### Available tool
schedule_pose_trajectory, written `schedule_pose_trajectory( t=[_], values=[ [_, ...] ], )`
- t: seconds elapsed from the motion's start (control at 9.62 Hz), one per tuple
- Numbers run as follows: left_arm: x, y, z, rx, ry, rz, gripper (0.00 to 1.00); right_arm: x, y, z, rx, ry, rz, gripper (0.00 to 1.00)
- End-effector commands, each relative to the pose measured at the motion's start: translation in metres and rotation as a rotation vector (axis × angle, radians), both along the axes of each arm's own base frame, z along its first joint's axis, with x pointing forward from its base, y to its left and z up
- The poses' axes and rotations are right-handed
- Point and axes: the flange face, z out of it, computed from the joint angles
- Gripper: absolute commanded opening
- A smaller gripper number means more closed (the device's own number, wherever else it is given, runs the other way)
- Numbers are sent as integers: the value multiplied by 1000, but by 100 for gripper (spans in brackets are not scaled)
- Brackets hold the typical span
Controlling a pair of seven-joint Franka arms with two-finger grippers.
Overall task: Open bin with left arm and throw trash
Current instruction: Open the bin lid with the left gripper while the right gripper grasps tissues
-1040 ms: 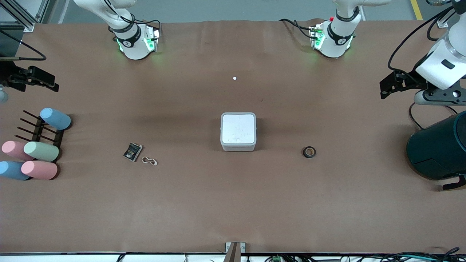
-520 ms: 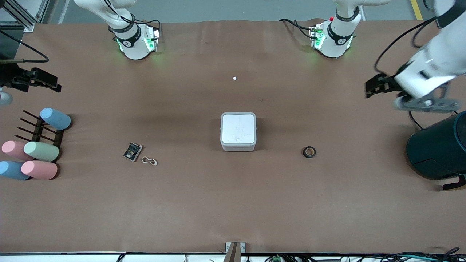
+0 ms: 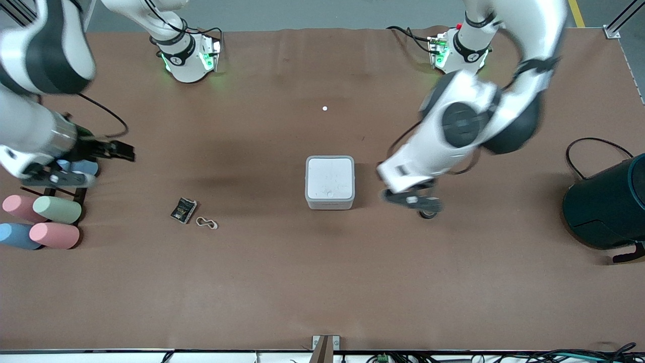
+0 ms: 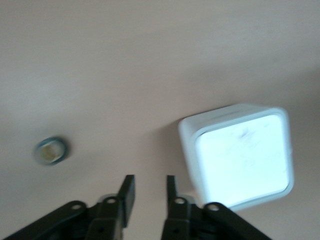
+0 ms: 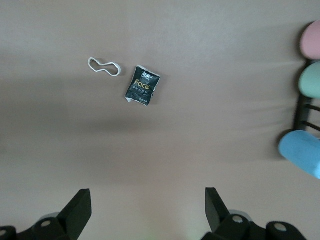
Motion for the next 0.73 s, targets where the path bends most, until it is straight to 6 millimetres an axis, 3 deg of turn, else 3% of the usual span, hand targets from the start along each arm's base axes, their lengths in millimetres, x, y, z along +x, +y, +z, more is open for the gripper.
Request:
schedule_pose_trajectory(
  t=[0.0,0.1,0.21,0.31,0.52,0.62],
  values=[
    [-3,-41,-31,-23,-12,29,0,20,6,-70,-36,44,-64,100],
    [-19,-70,-53,-33,-10,39,0,30,6,-107,-39,44,-78,100],
    [-21,-79,-67,-44,-21,52,0,41,7,-135,-35,13,-99,100],
    [-28,-90,-70,-53,-19,83,0,48,8,-155,-42,-13,-139,100],
    [-33,-95,-76,-43,-5,123,0,56,5,-173,-47,-51,-192,100],
    [-33,-95,-89,-34,0,120,0,59,5,-192,-56,-68,-258,100]
  ],
)
